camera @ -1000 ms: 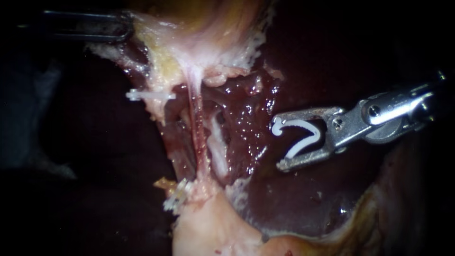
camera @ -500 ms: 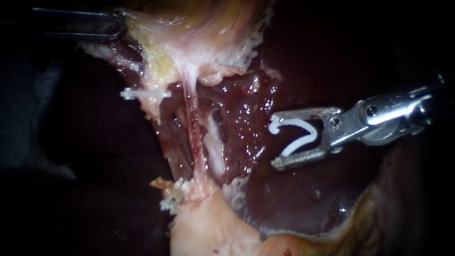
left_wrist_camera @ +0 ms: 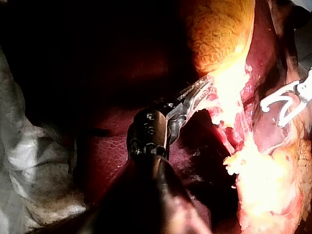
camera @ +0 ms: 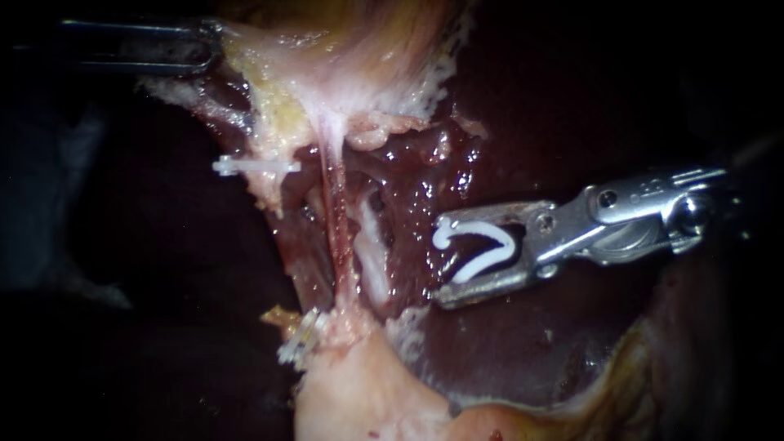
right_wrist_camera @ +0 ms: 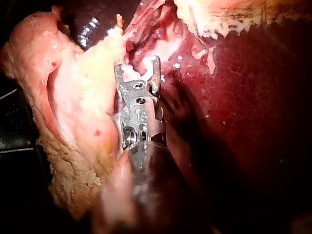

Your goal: Clipping first clip right tube

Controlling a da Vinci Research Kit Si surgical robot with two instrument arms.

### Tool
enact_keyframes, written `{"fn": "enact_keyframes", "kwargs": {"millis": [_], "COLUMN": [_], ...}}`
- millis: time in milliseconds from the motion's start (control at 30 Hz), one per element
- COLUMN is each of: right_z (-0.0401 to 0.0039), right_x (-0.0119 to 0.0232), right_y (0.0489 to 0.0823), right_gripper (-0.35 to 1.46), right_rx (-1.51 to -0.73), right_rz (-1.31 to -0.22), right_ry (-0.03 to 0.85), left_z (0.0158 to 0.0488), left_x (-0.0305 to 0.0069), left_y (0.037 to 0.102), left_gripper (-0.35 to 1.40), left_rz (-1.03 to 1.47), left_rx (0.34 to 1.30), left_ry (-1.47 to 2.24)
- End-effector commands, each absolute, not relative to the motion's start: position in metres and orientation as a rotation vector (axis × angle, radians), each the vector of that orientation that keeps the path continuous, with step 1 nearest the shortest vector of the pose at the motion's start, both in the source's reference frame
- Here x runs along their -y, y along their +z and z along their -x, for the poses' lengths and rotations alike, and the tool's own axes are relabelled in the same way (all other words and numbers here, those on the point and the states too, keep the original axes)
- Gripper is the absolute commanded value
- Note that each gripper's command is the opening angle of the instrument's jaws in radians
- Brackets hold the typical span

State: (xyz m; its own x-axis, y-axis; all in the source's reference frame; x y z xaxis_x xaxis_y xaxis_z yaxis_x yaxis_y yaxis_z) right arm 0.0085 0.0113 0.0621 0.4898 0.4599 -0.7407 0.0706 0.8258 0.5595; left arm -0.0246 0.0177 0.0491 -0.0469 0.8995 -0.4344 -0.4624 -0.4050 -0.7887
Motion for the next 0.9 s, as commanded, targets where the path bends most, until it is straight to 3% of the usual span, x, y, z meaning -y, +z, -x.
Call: {"fn": "enact_keyframes", "kwargs": {"millis": [33, 900], "right_z": [-0.0087, -0.0161], "right_x": [-0.0112, -0.0093], "right_y": [0.0622, 0.0659], "right_gripper": [0.47, 0.48], "right_rx": [-1.052, -1.124], "right_rz": [-0.598, -0.704], "right_ry": [0.258, 0.359], "left_z": [0.0246, 0.0248], "left_x": [-0.0177, -0.0173], "left_y": [0.0491, 0.0493], "left_gripper": [-0.35, -0.35], "left_rz": [1.164, 1.165], "left_rx": [0.552, 0.551], "left_ry": [1.665, 1.666]}}
